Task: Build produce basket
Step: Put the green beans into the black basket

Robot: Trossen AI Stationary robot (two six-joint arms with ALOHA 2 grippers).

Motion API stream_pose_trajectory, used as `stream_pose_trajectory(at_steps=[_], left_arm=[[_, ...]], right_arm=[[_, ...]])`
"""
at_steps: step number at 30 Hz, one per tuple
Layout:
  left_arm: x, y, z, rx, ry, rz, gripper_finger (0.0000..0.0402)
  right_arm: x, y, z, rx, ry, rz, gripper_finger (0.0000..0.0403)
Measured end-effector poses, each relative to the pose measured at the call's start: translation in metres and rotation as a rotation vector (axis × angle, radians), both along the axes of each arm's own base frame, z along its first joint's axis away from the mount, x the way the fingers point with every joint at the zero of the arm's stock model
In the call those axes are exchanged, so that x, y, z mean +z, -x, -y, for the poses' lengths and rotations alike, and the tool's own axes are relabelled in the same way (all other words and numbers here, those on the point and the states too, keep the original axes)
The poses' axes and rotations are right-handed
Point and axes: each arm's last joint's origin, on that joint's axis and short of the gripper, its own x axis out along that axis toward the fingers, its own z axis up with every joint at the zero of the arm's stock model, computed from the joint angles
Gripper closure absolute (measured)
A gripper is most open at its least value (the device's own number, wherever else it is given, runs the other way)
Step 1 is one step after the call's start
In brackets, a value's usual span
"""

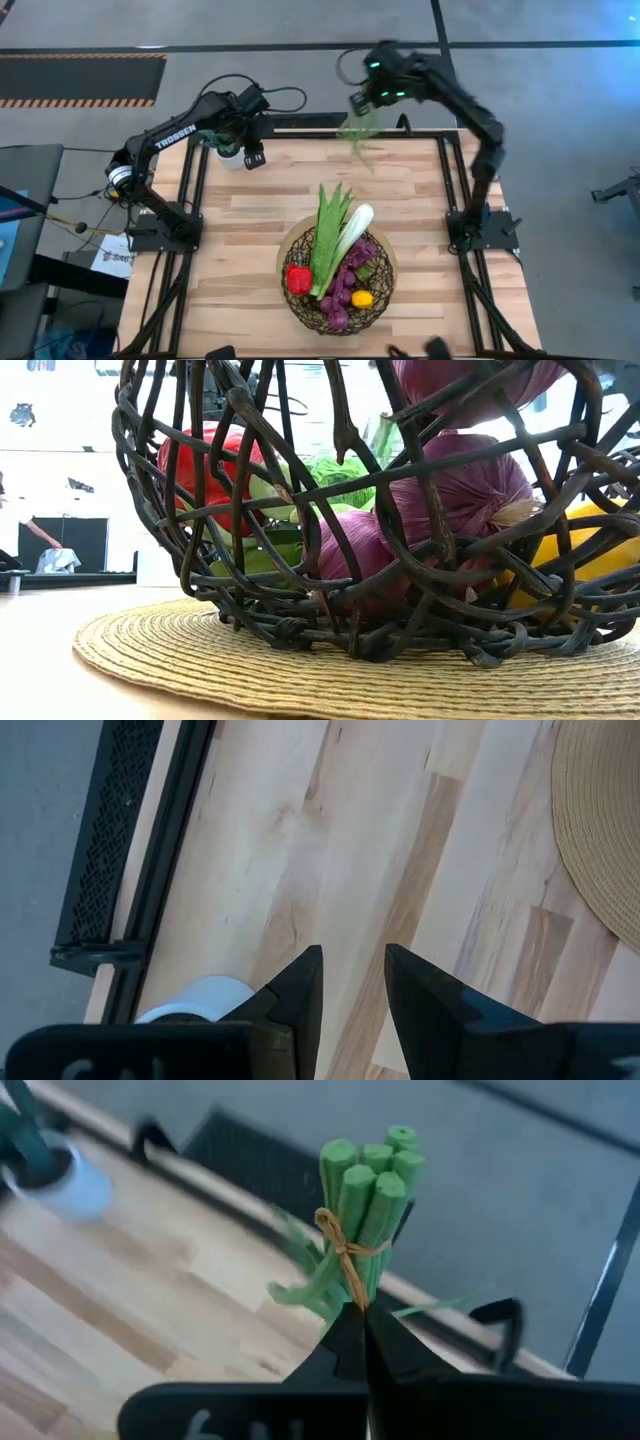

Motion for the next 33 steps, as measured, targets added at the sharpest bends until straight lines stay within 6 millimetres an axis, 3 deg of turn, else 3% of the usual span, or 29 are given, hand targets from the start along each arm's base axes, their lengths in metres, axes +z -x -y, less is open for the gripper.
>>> stream_pose_trajectory(at_steps=[6, 10, 17, 23, 28, 33], left_arm=[[0.000, 0.000, 0.000, 0.000, -0.002, 0.001, 0.0304], [0.000, -0.001, 0.000, 0.000, -0.007, 0.005, 0.0304], [0.001, -0.003, -0.003, 0.001, -0.032, 0.027, 0.0304], [0.002, -0.003, -0.005, 0.040, -0.083, 0.008, 0.0304], [0.002, -0.003, -0.005, 0.099, -0.066, 0.018, 0.0304], [0.002, -0.003, -0.005, 0.134, -0.056, 0.025, 0.0304]], right_arm=[[0.066, 0.060, -0.053, 0.023, 0.155, 0.222, 0.0403], [0.099, 0.093, -0.094, 0.102, 0.237, 0.409, 0.0403], [0.131, 0.133, -0.154, 0.327, 0.272, 0.670, 0.0403], [0.136, 0.129, -0.191, 0.546, 0.194, 0.756, 0.0403], [0.129, 0.106, -0.227, 0.719, 0.107, 0.740, 0.0403], [0.113, 0.075, -0.261, 0.753, 0.005, 0.693, 0.0403]])
